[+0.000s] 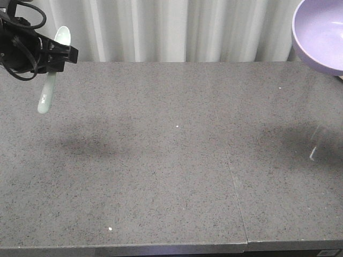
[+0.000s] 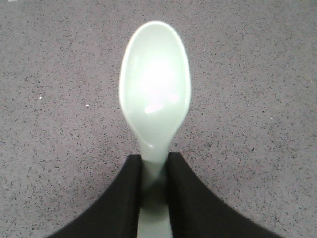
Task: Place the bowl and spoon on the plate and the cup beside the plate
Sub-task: 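Lift the lavender bowl upward with the right gripper, then drive the base, holding spoon and bowl, to the counter with the blue plate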
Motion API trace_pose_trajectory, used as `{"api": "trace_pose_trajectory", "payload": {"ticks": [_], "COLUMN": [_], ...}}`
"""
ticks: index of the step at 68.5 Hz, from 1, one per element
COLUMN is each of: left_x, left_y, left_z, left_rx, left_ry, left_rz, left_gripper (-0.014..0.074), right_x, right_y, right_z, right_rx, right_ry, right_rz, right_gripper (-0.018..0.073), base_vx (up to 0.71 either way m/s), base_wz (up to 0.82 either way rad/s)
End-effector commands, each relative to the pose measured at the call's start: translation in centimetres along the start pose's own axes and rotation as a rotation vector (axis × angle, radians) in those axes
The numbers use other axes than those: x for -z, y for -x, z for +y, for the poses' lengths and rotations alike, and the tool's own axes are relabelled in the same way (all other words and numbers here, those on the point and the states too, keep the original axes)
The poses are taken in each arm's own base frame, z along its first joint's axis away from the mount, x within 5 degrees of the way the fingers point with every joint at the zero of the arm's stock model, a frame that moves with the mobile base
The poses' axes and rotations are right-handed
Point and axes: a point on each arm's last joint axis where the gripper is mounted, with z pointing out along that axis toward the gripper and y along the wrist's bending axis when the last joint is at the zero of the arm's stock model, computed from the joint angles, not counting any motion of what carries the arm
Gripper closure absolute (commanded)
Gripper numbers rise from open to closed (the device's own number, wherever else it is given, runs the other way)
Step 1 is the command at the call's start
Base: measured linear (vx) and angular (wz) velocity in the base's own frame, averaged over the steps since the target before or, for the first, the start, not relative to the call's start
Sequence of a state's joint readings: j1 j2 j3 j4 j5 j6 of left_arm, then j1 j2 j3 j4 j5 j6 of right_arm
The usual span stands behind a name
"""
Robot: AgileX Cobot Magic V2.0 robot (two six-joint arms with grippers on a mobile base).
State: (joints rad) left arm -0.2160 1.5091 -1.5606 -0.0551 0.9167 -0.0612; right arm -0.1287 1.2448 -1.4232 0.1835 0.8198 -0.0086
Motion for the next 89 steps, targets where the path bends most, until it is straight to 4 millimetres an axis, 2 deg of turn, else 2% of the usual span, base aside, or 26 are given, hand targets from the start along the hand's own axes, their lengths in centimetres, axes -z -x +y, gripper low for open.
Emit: {"api": "trace_pose_trajectory", "payload": {"ticks": [1, 57, 89], "left_x": [1.99, 1.99, 1.99], "left_y": [1.11, 1.11, 1.11], "left_z": [-0.47, -0.47, -0.47], "left_rx": [0.001, 0.001, 0.001], "left_ry": [-0.023, -0.023, -0.023], "left_rz": [-0.109, -0.109, -0.109], "left_gripper": [0.0603, 0.0603, 0.0603], "right_x": [1.77, 1.77, 1.68], "right_y": [1.50, 1.50, 1.49], "right_z": [0.22, 0.22, 0.21], "right_rx": [0.007, 0.007, 0.007], "right_ry": [0.005, 0.005, 0.005], "right_rz": [-0.126, -0.126, -0.124], "right_gripper": [0.0565, 0.0565, 0.0565], "base_vx": [0.00, 0.00, -0.01], "base_wz": [0.00, -0.03, -0.37]}}
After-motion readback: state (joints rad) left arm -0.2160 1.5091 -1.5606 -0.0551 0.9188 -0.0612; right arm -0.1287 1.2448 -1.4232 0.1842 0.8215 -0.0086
